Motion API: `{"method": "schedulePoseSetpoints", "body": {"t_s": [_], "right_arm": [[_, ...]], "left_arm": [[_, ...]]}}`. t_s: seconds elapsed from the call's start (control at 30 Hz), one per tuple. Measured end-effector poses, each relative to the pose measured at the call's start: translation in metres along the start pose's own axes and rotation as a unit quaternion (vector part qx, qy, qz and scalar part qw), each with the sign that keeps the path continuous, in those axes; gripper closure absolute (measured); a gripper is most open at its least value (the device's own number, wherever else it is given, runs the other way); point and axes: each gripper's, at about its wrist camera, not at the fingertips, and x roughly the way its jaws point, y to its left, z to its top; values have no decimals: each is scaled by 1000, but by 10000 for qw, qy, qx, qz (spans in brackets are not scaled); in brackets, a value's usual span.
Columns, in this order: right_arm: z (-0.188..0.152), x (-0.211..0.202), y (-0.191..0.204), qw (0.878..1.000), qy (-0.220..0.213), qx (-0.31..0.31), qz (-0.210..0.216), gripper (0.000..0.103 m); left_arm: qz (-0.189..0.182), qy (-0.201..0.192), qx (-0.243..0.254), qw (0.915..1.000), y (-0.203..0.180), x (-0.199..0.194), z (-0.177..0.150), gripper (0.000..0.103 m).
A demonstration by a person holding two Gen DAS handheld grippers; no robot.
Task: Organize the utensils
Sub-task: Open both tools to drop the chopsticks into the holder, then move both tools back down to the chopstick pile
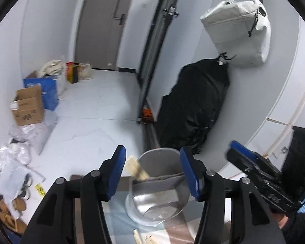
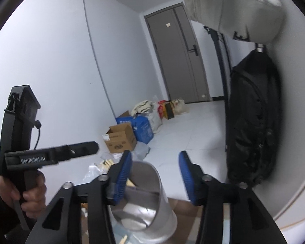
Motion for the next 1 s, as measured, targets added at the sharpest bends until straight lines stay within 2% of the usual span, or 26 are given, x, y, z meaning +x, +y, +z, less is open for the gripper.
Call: {"method": "schedulePoseSetpoints", "body": {"t_s": [0.07,0.27,0.4,0.67,1.0], "right_arm": [[-3,-10,1,10000,-1,-2,-57,40],[-13,-34,4,9999,82,51,-132,23],[-22,-45,11,9998,158,6,-125,19],[-47,-49,27,9985,506,-186,-79,13],[-80,-45,29,9950,994,67,-1,7]], "left_arm": [[156,-62,-42,9999,-1,-10,-8,41],[456,-52,-191,9988,1,-24,-32,37],[673,-64,-303,9973,3,-29,-46,31],[923,104,-360,9950,5,-26,-77,29],[1110,816,-324,9899,17,-3,-120,29]]}}
